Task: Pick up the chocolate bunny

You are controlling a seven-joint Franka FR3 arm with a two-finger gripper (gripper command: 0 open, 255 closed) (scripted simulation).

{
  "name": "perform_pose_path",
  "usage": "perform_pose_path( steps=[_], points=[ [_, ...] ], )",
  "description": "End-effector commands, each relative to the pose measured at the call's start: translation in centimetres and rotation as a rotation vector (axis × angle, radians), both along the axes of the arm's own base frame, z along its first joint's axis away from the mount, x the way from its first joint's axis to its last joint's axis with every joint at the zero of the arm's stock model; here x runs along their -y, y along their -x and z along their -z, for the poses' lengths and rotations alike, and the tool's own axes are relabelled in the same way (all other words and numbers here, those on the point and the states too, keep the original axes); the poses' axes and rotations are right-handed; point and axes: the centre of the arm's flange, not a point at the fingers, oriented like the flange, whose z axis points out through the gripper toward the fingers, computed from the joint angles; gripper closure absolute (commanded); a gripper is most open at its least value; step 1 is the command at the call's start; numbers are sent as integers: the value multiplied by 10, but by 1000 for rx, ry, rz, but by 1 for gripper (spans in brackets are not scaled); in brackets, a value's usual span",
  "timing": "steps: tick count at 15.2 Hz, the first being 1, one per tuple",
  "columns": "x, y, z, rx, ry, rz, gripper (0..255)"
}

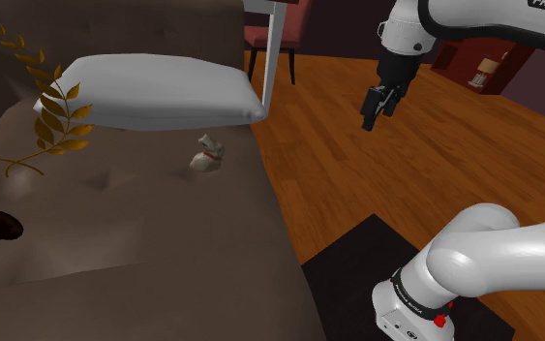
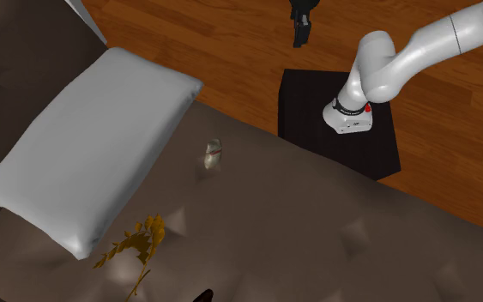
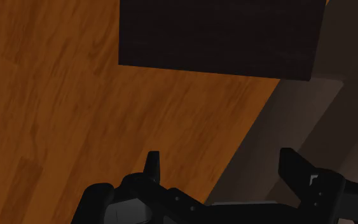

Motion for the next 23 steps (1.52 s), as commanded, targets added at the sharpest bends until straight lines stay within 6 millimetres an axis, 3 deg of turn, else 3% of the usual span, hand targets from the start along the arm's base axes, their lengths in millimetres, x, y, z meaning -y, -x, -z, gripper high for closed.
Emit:
perform_pose_path(
  steps=[1, 11, 23],
  points=[
    [0, 0, 0, 0, 0, 0, 0],
    [-74, -72, 39, 72, -113, -178, 0],
    [-184, -142, 68, 158, -249, -392, 0]
  ],
)
